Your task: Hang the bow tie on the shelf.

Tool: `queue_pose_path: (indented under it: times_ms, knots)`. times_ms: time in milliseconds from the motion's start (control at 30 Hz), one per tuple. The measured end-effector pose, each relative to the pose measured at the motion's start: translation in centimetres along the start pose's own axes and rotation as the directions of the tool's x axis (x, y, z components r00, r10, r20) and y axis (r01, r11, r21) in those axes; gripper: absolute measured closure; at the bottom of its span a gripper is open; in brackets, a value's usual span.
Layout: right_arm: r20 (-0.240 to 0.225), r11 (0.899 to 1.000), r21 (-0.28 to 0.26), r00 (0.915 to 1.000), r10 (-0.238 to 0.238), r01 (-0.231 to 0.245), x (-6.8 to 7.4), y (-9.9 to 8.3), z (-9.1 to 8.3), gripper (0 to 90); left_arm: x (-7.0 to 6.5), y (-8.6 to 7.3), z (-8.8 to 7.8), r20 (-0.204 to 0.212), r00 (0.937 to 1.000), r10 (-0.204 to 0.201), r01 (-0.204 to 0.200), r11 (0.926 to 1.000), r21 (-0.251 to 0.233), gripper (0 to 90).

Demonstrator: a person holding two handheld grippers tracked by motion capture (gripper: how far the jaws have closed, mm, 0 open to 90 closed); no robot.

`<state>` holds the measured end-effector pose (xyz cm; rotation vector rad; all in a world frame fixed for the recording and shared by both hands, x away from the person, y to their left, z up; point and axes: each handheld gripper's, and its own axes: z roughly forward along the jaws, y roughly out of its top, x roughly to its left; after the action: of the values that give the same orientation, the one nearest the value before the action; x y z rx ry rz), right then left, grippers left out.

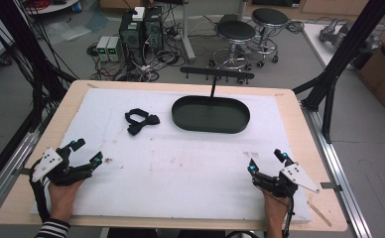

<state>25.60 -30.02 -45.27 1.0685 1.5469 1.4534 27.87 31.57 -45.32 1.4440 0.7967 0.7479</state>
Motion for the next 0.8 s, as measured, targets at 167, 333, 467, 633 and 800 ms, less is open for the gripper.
queue_pose_path:
  times_ms: [167, 333, 467, 633, 800]
  knots:
    - [0.005, 1.000, -0.006, 0.9999, -0.011, 0.011, 0.07, -0.02, -0.03, 4.6, 0.00, 0.00, -0.02, 0.003, 1.0000, 0.003, -0.003, 1.0000, 0.000, 15.9]
    - [0.005, 1.000, -0.006, 1.0000, -0.006, 0.006, 0.06, -0.02, -0.03, 4.7, 0.02, 0.00, -0.02, 0.001, 1.0000, 0.002, -0.002, 1.0000, -0.001, 15.8]
    - [0.010, 1.000, -0.001, 0.9999, -0.005, 0.005, 0.09, -0.01, 0.01, 4.6, 0.01, 0.00, -0.02, 0.003, 1.0000, 0.002, -0.002, 1.0000, -0.002, 15.8]
    - [0.011, 1.000, 0.001, 0.9999, -0.011, 0.011, 0.19, 0.00, 0.00, 4.7, -0.03, 0.03, 0.03, 0.000, 1.0000, 0.000, 0.000, 1.0000, 0.002, 15.8]
    - [0.016, 1.000, 0.002, 0.9998, -0.014, 0.014, 0.17, 0.00, 0.06, 4.7, -0.05, 0.04, 0.05, 0.000, 1.0000, 0.008, -0.008, 1.0000, 0.005, 15.7]
